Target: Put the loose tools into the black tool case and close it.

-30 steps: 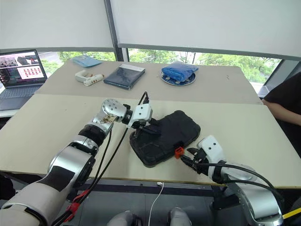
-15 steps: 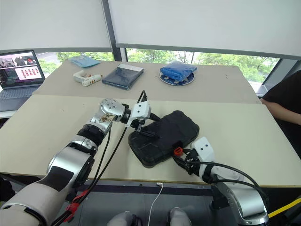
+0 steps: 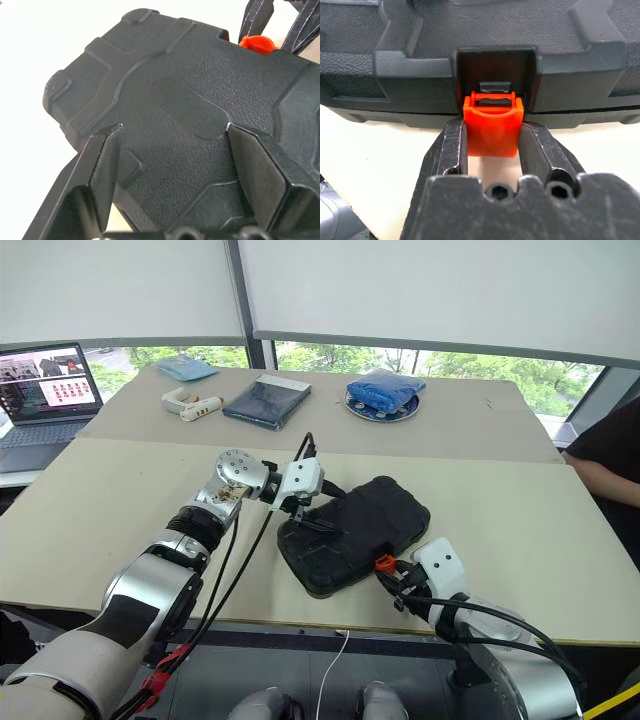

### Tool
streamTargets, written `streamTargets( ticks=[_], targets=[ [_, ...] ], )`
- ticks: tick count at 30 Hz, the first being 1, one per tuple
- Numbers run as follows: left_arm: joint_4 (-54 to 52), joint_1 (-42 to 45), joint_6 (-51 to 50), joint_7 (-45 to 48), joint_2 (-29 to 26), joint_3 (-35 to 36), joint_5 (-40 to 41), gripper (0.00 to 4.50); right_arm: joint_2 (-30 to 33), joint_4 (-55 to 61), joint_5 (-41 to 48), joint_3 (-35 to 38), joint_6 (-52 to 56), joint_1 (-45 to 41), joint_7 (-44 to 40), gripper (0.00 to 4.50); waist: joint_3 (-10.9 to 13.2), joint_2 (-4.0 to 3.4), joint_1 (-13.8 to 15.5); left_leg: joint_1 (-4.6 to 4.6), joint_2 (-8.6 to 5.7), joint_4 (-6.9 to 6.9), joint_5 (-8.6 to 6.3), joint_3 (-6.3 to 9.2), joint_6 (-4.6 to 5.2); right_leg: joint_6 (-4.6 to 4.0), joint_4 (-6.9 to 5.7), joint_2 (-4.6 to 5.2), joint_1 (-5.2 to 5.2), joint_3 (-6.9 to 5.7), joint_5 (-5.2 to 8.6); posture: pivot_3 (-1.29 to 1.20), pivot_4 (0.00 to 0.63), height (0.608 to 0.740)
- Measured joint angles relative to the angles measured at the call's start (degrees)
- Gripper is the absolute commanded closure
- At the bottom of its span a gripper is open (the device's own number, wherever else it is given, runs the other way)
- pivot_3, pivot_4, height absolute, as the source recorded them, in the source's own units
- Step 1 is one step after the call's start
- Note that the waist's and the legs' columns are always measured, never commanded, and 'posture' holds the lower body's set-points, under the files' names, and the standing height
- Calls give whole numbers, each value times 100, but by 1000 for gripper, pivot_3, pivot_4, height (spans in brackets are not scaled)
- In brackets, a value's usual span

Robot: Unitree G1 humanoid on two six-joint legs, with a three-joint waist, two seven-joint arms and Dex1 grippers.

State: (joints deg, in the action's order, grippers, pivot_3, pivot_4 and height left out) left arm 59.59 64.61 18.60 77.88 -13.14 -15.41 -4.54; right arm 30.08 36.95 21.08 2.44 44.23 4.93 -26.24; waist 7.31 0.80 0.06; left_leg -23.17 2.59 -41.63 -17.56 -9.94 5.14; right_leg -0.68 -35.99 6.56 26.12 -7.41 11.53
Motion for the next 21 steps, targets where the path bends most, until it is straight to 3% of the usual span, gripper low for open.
streamTargets(
  ticks=[2, 4, 7, 17, 21],
  targets=[
    [12, 2, 13, -15, 4, -5, -1, 907, 26, 0, -21, -18, 0, -8, 24, 3327, 0, 0, 3, 0, -1, 0, -2, 0, 3, 0, 0, 0, 0, -1, 0, 0, 150, 718],
    [18, 12, 25, -30, 10, -22, -5, 907, 75, 0, -22, -17, 3, -16, 42, 2320, 0, 0, 11, 0, -1, 0, -3, 0, 5, 0, 0, 0, -1, -2, 0, 0, 150, 718],
    [48, 23, 39, -42, 4, -28, -14, 907, 213, 12, -6, 81, 17, -7, 36, 1471, 0, 1, 12, 3, -1, -1, -3, 0, 6, 1, 0, 0, -4, 0, -1, 0, 150, 718],
    [105, 39, 179, -107, -12, -60, -59, 907, 481, 168, 227, 513, 127, 173, -126, 1471, -1, 1, 13, 15, -1, -2, -17, 0, 30, 1, -6, 0, -11, 1, -1, 0, 150, 718],
    [108, 38, 238, -113, -27, -64, -73, 907, 483, 187, 275, 502, 129, 327, -202, 2512, -1, 1, 13, 15, -1, -3, -16, 0, 30, 1, -6, 0, -12, 2, -2, 0, 150, 718]
  ],
)
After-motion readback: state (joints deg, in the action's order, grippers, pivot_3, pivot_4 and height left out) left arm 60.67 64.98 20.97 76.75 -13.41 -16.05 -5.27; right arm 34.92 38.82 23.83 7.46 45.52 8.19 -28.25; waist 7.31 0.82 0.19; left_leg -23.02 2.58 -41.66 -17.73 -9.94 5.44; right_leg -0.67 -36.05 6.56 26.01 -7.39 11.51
